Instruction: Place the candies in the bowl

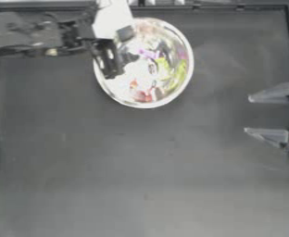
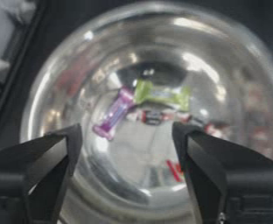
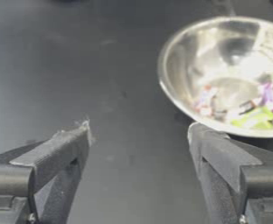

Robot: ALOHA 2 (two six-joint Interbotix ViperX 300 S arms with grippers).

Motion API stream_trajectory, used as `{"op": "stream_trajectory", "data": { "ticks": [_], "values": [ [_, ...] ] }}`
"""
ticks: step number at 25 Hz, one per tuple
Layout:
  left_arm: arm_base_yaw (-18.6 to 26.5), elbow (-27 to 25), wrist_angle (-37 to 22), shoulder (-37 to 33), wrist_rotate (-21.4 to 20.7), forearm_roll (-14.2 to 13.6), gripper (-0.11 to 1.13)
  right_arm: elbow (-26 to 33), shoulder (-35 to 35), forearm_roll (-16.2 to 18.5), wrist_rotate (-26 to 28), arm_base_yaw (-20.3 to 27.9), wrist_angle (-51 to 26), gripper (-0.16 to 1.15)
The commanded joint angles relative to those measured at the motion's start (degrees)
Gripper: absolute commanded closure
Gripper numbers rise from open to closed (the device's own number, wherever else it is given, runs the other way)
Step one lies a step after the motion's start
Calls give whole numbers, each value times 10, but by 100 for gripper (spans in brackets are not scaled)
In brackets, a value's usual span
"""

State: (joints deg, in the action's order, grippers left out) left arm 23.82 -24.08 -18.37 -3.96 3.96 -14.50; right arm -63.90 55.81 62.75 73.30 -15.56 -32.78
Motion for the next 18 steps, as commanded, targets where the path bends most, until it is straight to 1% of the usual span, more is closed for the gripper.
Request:
{"op": "stream_trajectory", "data": {
  "ticks": [1,3,8,10,15,18],
  "values": [
    [-26,-34,11,-93,0,4,8,4,3,6,1,9,4,1],
    [-42,-61,22,-132,3,9,8,3,6,9,1,11,4,1],
    [-87,-128,58,-226,2,40,8,4,8,15,1,11,7,1],
    [-106,-156,64,-259,2,52,8,5,8,18,2,11,10,1],
    [-142,-200,71,-301,4,57,10,9,8,20,4,11,14,1],
    [-163,-220,90,-316,3,59,11,11,8,20,11,17,16,1]
  ]
}}
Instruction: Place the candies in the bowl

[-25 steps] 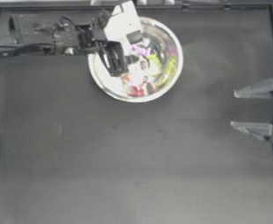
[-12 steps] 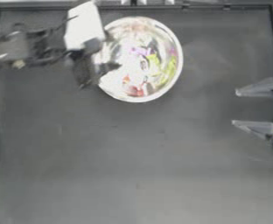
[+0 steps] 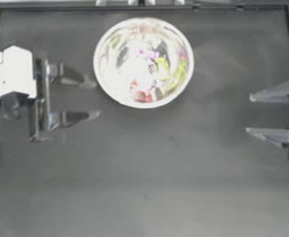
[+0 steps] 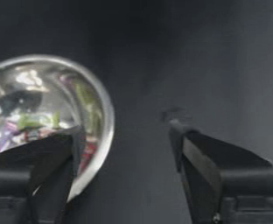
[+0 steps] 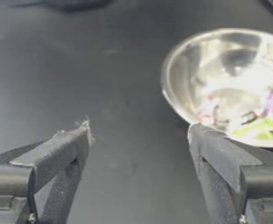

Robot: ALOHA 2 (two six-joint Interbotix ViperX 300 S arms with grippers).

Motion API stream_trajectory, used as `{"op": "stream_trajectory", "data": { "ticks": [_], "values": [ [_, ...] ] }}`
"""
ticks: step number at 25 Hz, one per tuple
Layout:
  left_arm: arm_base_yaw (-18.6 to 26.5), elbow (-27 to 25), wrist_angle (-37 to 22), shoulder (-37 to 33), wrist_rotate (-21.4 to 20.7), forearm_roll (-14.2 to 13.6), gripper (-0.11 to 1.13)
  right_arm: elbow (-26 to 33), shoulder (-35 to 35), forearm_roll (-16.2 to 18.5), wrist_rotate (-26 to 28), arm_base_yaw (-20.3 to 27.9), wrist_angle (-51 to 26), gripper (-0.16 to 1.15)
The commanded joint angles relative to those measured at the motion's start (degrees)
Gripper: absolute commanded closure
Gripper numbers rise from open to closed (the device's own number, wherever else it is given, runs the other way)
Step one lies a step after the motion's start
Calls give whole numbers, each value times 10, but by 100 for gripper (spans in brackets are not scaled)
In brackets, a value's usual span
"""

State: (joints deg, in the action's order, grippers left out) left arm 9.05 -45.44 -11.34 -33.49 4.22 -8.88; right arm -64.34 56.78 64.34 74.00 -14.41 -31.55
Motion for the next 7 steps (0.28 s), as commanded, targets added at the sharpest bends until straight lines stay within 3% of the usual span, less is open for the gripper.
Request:
{"op": "stream_trajectory", "data": {
  "ticks": [1,7],
  "values": [
    [-22,-12,25,-25,0,3,11,15,-2,4,4,8,5,1],
    [-52,-46,33,-45,1,8,11,17,-8,5,4,28,25,1]
  ]
}}
